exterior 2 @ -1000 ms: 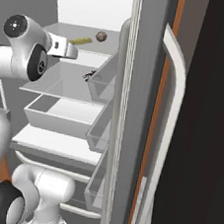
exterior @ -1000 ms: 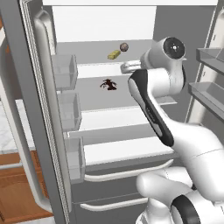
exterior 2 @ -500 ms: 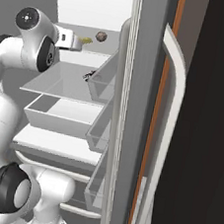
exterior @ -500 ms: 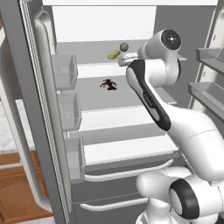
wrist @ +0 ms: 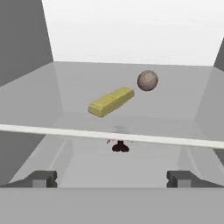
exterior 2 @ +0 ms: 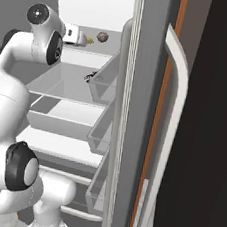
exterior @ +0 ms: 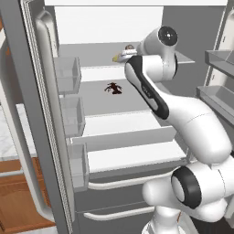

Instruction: Pick the egg and butter from the fridge and place them by the bowl for mixing.

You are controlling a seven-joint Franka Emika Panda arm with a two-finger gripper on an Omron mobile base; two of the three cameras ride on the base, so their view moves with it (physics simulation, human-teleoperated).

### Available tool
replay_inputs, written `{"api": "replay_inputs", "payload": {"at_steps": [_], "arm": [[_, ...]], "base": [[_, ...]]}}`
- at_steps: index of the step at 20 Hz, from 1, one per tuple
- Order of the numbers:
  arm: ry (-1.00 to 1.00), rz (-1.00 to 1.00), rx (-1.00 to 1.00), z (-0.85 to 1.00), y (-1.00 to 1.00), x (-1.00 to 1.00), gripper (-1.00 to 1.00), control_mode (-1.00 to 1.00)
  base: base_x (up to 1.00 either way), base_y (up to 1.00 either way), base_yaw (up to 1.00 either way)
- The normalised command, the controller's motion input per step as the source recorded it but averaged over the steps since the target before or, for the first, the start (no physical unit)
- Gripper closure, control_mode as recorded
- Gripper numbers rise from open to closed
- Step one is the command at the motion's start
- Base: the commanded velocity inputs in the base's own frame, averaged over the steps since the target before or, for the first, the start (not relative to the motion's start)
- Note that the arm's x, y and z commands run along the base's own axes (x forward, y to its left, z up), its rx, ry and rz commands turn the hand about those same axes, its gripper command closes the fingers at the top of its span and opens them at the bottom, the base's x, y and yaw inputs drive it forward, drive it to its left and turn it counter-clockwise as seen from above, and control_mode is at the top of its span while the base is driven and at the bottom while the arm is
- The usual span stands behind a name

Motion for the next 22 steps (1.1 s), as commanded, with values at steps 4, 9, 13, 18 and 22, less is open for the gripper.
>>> {"api": "replay_inputs", "payload": {"at_steps": [4,9,13,18,22], "arm": [[0.02,0.0,0.07,0.02,0.18,0.37,-1.0,-1.0],[0.01,0.0,0.02,0.0,0.17,0.31,-1.0,-1.0],[0.06,0.0,0.0,-0.01,0.14,0.3,-1.0,-1.0],[0.08,0.0,0.0,-0.05,0.01,0.25,-1.0,-1.0],[0.05,0.0,0.0,-0.03,0.0,0.19,-1.0,-1.0]], "base": [[0.0,0.0,0.0],[0.0,0.0,0.0],[0.0,0.0,0.0],[0.0,0.0,0.0],[0.0,0.0,0.0]]}}
